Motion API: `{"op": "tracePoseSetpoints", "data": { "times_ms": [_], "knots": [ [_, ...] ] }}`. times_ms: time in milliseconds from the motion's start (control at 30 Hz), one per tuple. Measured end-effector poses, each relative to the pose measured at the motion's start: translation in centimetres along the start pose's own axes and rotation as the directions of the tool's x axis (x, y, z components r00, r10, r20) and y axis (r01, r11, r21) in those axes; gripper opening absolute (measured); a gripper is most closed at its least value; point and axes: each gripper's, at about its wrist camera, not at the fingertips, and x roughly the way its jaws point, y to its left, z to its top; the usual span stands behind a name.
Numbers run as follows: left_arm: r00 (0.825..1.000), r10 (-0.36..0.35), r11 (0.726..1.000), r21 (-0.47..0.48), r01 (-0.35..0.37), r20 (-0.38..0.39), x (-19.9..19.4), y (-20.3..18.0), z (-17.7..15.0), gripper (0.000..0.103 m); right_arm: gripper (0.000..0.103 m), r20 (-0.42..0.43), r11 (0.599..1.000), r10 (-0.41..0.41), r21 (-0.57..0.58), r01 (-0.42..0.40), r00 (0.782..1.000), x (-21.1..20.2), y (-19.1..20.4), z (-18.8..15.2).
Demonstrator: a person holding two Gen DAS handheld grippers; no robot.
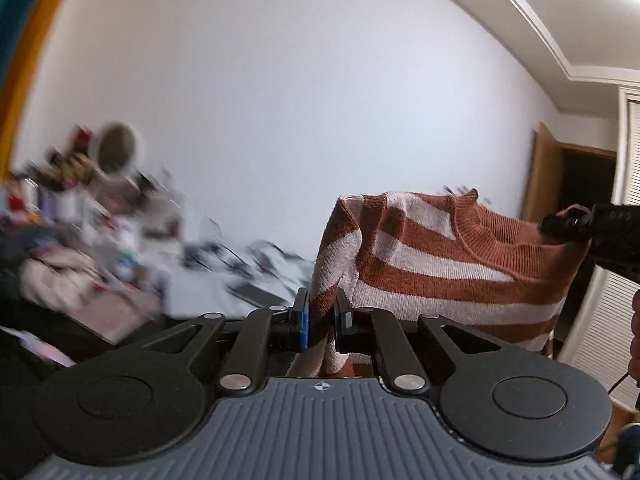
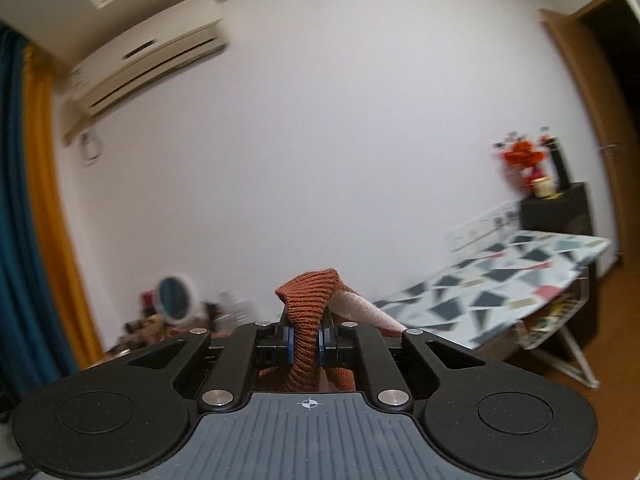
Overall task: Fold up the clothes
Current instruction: 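Lift the held sweater off the pile with both grippers and carry it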
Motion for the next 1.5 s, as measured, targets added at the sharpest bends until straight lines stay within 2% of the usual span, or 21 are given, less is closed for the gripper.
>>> {"op": "tracePoseSetpoints", "data": {
  "times_ms": [167,233,333,400,500,567,700,800,867,933,1067,1167,1333,1500],
  "knots": [
    [0.996,-0.088,0.986,0.143,0.091,-0.028,6.8,-8.6,-2.3,0.011,0.009,0.042,0.995,-0.097,-0.001,0.097,0.994,-2.3,-8.9,1.5],
    [0.99,-0.135,0.977,0.162,0.142,-0.05,9.6,-12.6,-3.1,0.011,0.009,0.037,0.991,-0.133,0.014,0.133,0.99,-2.5,-12.8,2.3],
    [0.986,-0.157,0.965,0.202,0.167,-0.063,13.6,-18.3,-4.3,0.012,0.009,0.041,0.984,-0.177,0.035,0.176,0.983,-2.2,-18.2,3.6],
    [0.982,-0.174,0.963,0.195,0.185,-0.071,15.9,-21.3,-5.0,0.012,0.009,0.046,0.98,-0.199,0.022,0.199,0.979,-1.8,-21.3,4.9],
    [0.975,-0.205,0.96,0.179,0.218,-0.087,19.5,-24.6,-5.5,0.012,0.009,0.059,0.976,-0.207,-0.049,0.21,0.976,-0.6,-24.6,7.1],
    [0.97,-0.224,0.949,0.206,0.239,-0.097,21.4,-26.9,-5.1,0.012,0.009,0.081,0.973,-0.208,-0.09,0.215,0.975,0.0,-25.8,8.3],
    [0.962,-0.263,0.923,0.269,0.275,-0.079,24.5,-30.2,-3.6,0.012,0.009,0.135,0.973,-0.208,-0.072,0.219,0.969,0.9,-29.2,10.4],
    [0.957,-0.278,0.914,0.287,0.289,-0.079,27.6,-31.3,-2.9,0.012,0.009,0.147,0.972,-0.22,-0.051,0.229,0.964,2.5,-31.9,11.9],
    [0.954,-0.285,0.909,0.289,0.301,-0.096,30.4,-31.5,-2.8,0.012,0.009,0.12,0.971,-0.234,-0.027,0.239,0.965,4.3,-33.8,12.6],
    [0.947,-0.301,0.905,0.279,0.32,-0.111,33.4,-31.5,-2.6,0.012,0.009,0.1,0.967,-0.253,-0.005,0.255,0.962,6.4,-35.8,13.2],
    [0.93,-0.343,0.893,0.261,0.367,-0.133,39.7,-31.2,-1.3,0.012,0.009,0.114,0.955,-0.293,-0.019,0.297,0.949,11.2,-38.0,14.2],
    [0.92,-0.375,0.876,0.282,0.391,-0.11,44.5,-30.8,1.1,0.012,0.009,0.143,0.946,-0.32,-0.014,0.325,0.937,15.6,-39.4,15.5],
    [0.918,-0.39,0.877,0.273,0.395,-0.075,52.1,-28.9,6.6,0.012,0.009,0.179,0.947,-0.319,0.022,0.321,0.931,24.2,-40.8,18.7],
    [0.912,-0.408,0.873,0.305,0.381,0.031,56.1,-27.1,10.8,0.012,0.009,0.274,0.955,-0.295,0.047,0.294,0.915,31.5,-41.5,21.1]
  ]
}}
